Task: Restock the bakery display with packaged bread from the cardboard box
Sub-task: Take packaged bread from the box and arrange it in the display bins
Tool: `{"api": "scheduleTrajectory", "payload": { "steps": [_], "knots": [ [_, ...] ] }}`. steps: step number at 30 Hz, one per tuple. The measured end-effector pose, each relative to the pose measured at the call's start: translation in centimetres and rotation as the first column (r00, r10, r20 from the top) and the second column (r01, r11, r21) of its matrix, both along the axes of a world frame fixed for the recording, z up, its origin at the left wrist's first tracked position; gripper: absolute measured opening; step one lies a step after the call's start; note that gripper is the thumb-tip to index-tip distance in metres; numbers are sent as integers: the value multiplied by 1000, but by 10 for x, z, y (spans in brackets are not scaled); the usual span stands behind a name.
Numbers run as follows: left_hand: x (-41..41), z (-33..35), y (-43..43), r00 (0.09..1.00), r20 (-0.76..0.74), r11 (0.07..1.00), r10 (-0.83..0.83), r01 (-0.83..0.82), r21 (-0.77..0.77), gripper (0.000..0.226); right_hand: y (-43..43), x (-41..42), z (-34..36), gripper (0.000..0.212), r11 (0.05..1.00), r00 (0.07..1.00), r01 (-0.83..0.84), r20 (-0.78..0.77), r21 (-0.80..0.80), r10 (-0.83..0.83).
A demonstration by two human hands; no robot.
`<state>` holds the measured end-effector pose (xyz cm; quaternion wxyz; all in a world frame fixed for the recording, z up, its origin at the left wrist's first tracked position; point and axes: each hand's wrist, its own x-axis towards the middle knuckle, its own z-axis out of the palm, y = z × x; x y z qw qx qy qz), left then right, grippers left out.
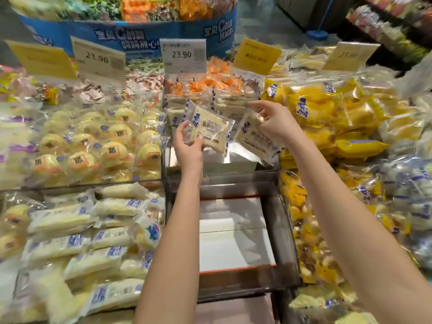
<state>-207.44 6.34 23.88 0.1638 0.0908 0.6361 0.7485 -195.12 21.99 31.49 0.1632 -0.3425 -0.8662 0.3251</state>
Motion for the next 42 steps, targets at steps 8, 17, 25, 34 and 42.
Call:
{"api": "scheduleTrajectory", "payload": {
  "steps": [8,17,25,34,42],
  "knots": [
    [-20,-16,8,970,-222,842,-103,-33,-538,66,14,-51,-25,55,982,982,-131,157,138,109],
    [-26,-21,16,724,-377,511,-578,-40,-859,83,12,-39,-78,43,842,987,-121,152,525,47],
    [-37,-13,22,633,-172,365,-755,188,-912,113,13,-24,-80,93,782,878,-376,462,498,128],
    [-43,-5,20,537,-205,291,-818,79,-953,117,10,-28,-88,101,657,892,-408,431,634,138],
    [-41,-16,7,535,-528,536,-659,-159,-829,92,20,-37,-94,99,659,925,-343,361,669,114]
  ]
}}
